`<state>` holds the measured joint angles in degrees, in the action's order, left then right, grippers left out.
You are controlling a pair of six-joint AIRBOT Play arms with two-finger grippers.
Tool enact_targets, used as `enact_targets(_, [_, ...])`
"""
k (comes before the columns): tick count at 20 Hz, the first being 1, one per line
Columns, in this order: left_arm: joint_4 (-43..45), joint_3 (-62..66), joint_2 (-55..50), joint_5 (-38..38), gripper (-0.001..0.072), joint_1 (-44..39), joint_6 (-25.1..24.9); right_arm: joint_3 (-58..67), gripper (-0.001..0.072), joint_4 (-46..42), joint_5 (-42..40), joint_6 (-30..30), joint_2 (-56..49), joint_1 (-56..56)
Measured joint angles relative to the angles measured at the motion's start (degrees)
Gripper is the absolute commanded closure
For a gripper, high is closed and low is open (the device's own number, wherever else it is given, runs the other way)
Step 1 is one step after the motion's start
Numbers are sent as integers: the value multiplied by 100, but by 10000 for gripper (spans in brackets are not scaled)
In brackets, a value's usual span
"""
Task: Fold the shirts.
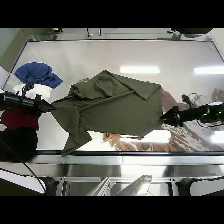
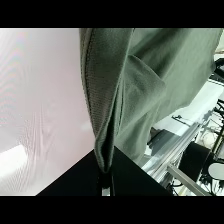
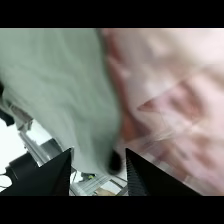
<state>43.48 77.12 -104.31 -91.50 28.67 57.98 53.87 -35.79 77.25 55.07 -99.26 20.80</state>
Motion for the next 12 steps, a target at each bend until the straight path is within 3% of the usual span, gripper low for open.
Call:
enact_targets(1, [0,-2,0,-13,683,2,0,-90,378,98,-63,-72,9,-162])
enact_targets(3, [-2,-7,0,-81,683,2,0,-186,591,157,-173,-175,35,-455])
enact_targets(5, [-7,-7,0,-160,684,2,-2,-247,698,291,-85,-232,85,-691])
enact_targets(8, [-350,-7,22,-398,685,2,-11,-280,698,481,48,-289,457,-874])
enact_targets(12, [-1633,-11,476,-861,683,-74,-275,-208,699,876,157,-315,1589,-822])
